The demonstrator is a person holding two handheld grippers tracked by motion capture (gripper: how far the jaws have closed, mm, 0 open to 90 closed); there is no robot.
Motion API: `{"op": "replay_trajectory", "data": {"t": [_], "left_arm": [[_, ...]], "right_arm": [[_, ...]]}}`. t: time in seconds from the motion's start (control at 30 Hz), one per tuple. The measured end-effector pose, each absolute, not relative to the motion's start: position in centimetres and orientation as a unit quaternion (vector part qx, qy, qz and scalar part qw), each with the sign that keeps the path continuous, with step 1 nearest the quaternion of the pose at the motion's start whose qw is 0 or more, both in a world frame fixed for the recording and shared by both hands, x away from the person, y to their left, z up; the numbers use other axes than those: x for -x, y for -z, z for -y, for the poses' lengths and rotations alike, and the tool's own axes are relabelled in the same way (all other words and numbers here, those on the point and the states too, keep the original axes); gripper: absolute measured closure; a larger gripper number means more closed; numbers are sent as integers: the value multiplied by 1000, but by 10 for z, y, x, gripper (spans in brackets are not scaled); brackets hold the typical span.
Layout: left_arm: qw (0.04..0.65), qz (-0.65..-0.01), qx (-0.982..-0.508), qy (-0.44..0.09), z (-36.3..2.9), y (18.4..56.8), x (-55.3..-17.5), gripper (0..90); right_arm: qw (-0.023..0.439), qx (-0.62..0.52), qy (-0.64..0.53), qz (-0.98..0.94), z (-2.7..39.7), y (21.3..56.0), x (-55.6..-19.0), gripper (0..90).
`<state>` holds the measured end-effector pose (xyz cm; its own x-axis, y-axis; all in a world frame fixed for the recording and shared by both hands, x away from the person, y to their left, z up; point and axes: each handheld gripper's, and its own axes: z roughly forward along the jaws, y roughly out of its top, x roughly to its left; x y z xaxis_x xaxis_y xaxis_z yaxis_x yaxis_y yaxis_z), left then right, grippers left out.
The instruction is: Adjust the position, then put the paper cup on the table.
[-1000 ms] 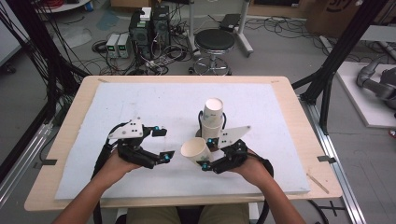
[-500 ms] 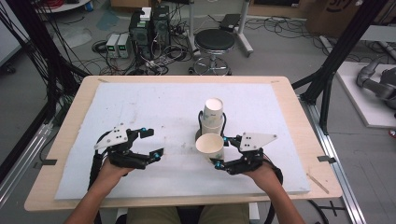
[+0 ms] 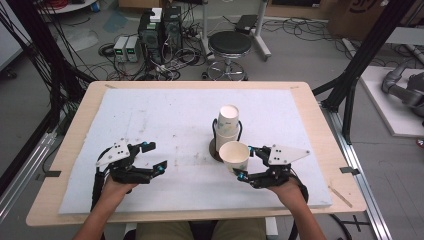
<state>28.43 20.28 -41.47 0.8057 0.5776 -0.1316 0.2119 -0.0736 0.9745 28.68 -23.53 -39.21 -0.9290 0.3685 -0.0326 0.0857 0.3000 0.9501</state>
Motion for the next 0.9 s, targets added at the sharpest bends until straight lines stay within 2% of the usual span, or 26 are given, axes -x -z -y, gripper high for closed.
{"op": "replay_trajectory", "data": {"t": [0.5, 0.9], "left_arm": [[625, -295, -702, -173, -219, 419, -285, 180], [625, -291, -703, -171, -216, 419, -288, 180]], "right_arm": [[157, -166, -602, -765, 258, 387, -285, 350], [181, -182, -606, -753, 271, 386, -282, 349]]}}
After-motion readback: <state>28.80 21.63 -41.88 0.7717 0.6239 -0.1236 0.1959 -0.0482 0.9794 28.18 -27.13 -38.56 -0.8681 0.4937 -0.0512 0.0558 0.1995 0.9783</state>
